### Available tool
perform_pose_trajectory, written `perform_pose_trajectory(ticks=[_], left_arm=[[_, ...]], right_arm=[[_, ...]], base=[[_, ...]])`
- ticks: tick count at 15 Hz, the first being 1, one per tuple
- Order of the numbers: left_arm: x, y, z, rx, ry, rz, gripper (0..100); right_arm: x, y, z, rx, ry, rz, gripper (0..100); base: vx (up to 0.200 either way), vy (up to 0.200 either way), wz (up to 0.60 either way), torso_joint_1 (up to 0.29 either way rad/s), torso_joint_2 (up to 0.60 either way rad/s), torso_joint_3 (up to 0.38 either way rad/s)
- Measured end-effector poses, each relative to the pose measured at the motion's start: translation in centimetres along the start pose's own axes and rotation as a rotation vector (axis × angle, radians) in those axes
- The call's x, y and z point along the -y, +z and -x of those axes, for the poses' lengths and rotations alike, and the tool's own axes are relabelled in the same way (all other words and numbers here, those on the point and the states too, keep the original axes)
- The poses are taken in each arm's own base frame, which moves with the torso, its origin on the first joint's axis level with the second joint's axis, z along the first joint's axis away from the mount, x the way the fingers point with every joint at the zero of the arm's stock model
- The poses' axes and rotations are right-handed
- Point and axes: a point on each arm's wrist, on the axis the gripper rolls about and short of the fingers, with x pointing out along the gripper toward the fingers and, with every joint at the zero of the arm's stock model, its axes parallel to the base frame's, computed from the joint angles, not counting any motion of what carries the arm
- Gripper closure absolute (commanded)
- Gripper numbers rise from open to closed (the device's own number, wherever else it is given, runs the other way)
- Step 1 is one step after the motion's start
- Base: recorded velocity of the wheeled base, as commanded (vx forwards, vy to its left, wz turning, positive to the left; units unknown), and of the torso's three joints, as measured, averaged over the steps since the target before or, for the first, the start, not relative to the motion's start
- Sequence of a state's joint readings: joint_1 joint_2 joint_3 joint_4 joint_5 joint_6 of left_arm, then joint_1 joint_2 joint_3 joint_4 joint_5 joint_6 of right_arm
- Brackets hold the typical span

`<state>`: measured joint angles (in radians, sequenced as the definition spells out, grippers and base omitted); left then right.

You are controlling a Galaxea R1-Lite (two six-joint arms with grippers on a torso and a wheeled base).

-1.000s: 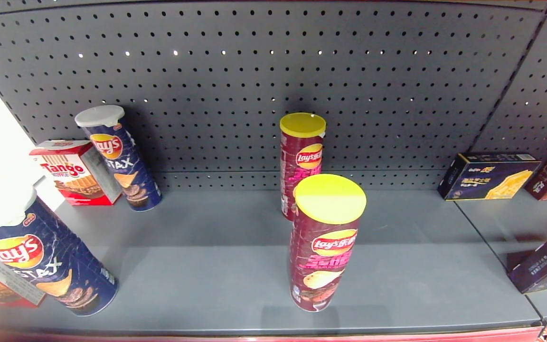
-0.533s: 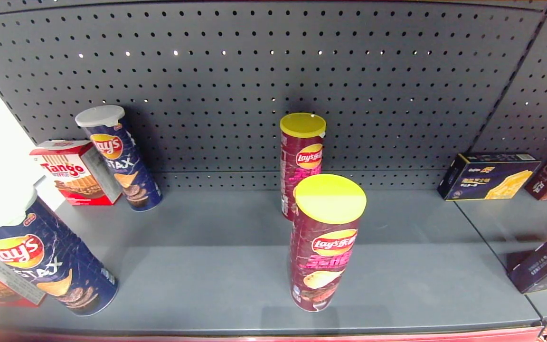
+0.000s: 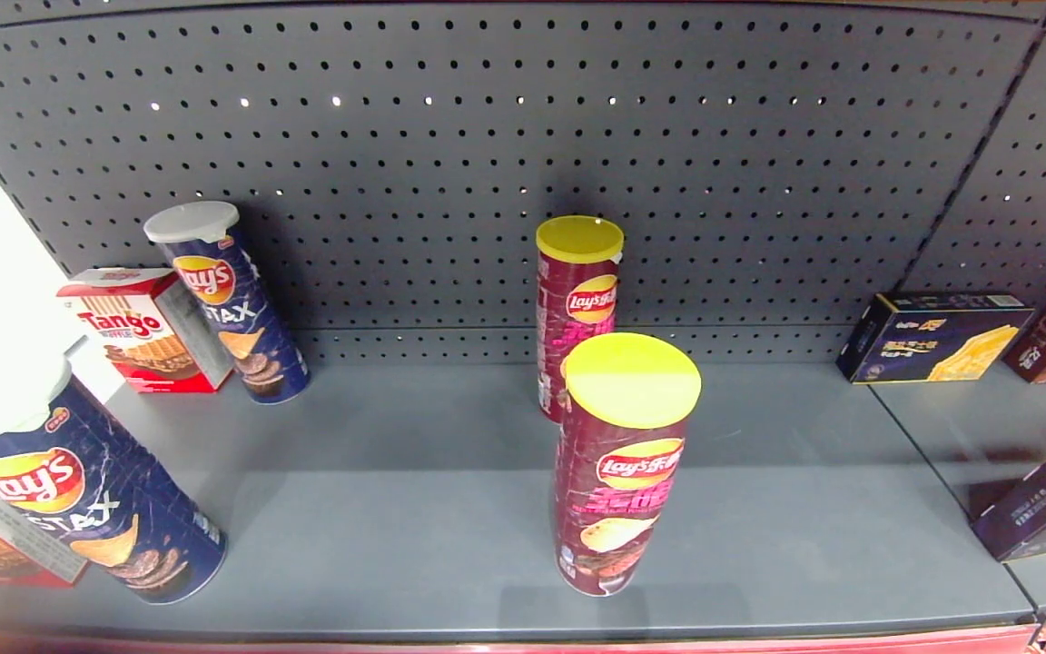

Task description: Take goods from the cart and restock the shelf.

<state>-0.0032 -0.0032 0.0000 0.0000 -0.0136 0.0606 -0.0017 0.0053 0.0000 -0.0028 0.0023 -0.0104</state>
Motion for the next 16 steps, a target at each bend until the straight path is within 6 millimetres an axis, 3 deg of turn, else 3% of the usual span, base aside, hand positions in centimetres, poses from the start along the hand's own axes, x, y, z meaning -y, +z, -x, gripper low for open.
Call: perform_pose_trajectory(ticks=[3,7,10,12,14,16], left_arm=[[0.0,0.0,0.0,0.000,-0.002,-0.006,0],[0.0,0.0,0.0,0.000,-0.006,-0.010,0],[0.0,0.0,0.0,0.000,-0.004,-0.003,0],[0.0,0.0,0.0,0.000,-0.004,0.029,0],[0.0,0.0,0.0,0.001,-0.004,0.047,0],[0.0,0.0,0.0,0.001,-0.003,0.050,0]], right_arm=[[0.0,0.2,0.0,0.007,-0.009,0.001,0],[0.0,5.4,-0.5,0.037,0.050,-0.006,0],[-0.2,10.6,-3.9,-0.030,0.151,0.003,0],[-0.8,12.8,-6.8,-0.060,0.255,0.035,0],[-2.1,13.3,-9.3,-0.103,0.380,0.079,0],[-3.5,12.5,-10.9,-0.183,0.482,0.107,0]], base=[[0.000,0.000,0.00,0.000,0.00,0.000],[0.000,0.000,0.00,0.000,0.00,0.000],[0.000,0.000,0.00,0.000,0.00,0.000],[0.000,0.000,0.00,0.000,0.00,0.000],[0.000,0.000,0.00,0.000,0.00,0.000],[0.000,0.000,0.00,0.000,0.00,0.000]])
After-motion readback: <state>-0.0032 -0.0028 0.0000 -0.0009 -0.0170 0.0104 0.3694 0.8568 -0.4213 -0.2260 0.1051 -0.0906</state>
